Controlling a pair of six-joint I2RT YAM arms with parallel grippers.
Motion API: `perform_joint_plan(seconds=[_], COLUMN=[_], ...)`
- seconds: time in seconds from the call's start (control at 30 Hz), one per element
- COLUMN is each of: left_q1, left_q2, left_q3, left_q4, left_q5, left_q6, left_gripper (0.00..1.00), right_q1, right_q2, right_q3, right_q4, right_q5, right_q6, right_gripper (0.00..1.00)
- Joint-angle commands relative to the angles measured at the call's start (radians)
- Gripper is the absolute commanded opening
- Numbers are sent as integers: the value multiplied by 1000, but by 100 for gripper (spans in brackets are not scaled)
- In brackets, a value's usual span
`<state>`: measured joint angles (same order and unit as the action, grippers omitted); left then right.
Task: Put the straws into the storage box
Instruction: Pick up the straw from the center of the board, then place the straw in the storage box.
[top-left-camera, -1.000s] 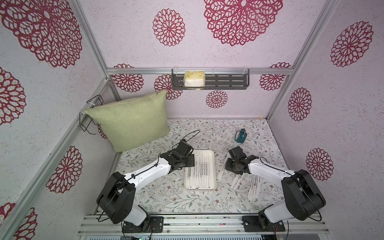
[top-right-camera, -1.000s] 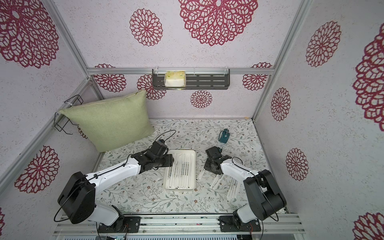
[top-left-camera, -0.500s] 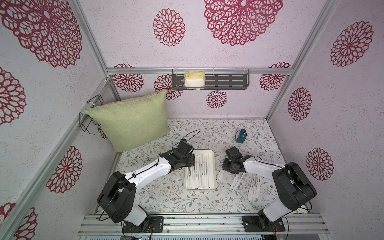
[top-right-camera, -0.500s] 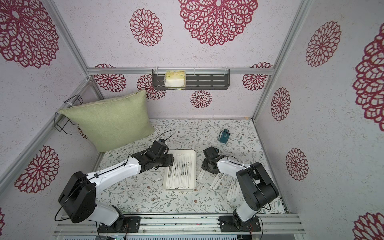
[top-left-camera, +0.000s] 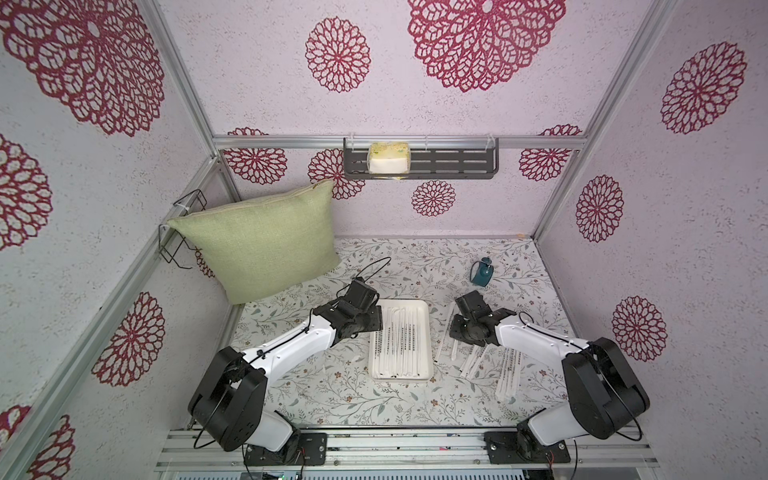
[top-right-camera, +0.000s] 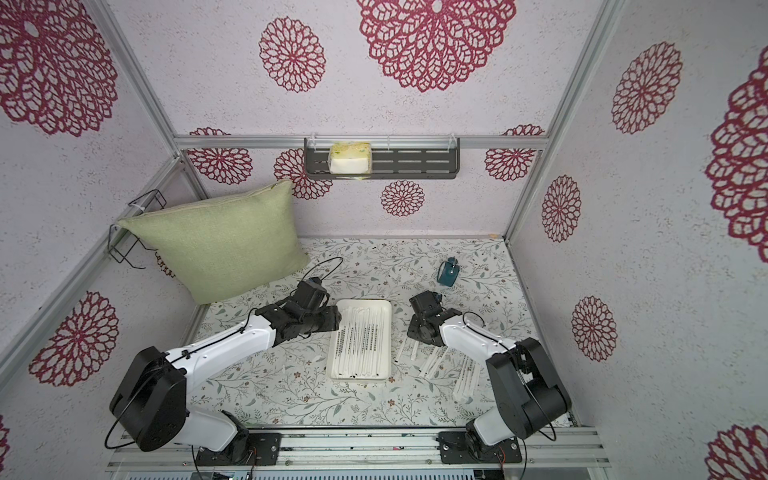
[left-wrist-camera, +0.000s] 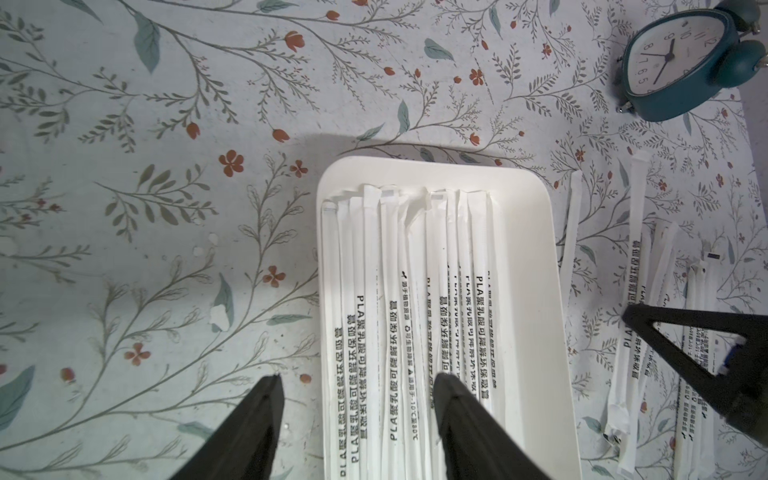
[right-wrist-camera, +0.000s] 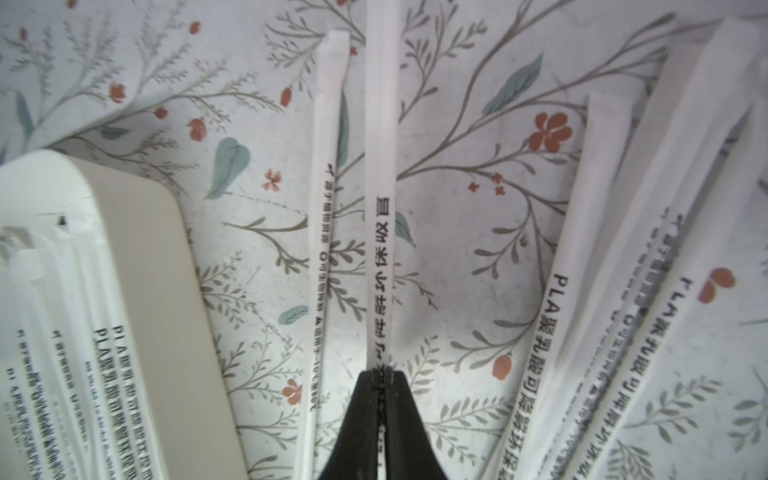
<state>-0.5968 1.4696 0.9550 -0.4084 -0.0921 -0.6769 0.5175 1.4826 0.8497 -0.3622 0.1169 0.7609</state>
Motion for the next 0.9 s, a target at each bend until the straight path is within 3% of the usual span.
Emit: perform_joint_plan(seconds=[0.0,0.2,0.87], left_q1=[27,66,69], left_q2=[-51,-82,-69], left_q3=[-26,-71,-69], left_q4=[12,19,28], left_q5=[-8,-4,16], left_q6=[-2,-32,-31], left_gripper=[65,65,64], right_q1=[79,214,212], right_q2=[-46,58,184], right_q3=[100,203,78], right_q4=[-27,24,102], right_q5=[-7,-53,-72], right_q6=[-6,15,61], right_gripper=[10,10,11])
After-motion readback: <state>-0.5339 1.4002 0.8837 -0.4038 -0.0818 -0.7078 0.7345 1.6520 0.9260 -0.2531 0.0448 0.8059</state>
